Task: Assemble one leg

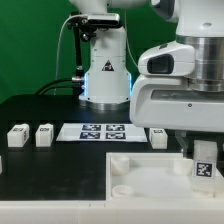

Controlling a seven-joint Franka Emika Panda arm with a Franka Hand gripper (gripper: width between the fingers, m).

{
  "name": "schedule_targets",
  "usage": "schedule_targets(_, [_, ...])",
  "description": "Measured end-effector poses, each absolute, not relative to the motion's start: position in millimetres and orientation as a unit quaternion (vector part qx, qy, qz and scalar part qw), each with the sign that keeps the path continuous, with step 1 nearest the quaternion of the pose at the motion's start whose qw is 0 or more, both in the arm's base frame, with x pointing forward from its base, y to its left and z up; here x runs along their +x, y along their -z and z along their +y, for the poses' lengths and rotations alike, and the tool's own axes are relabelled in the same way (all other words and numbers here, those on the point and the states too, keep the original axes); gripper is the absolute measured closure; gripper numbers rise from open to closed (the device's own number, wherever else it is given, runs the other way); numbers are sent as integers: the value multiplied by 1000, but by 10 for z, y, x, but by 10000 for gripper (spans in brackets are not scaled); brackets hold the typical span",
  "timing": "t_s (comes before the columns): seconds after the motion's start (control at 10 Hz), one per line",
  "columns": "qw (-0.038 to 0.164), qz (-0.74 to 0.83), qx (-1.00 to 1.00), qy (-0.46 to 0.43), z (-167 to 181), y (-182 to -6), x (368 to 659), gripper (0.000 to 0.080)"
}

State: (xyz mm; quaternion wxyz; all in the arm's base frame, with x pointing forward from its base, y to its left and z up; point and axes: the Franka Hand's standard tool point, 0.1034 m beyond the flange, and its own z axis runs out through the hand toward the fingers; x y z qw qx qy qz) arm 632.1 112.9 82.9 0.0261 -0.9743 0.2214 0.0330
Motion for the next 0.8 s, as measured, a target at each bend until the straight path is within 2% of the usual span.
schedule_targets(0.4, [40, 569, -820, -49, 1067, -804, 6320, 506])
schedule_targets(0.7, [30, 686, -724, -62, 1065, -806, 6322, 506])
schedule_targets(0.8, [30, 672, -737, -62, 1065, -804, 6319, 506])
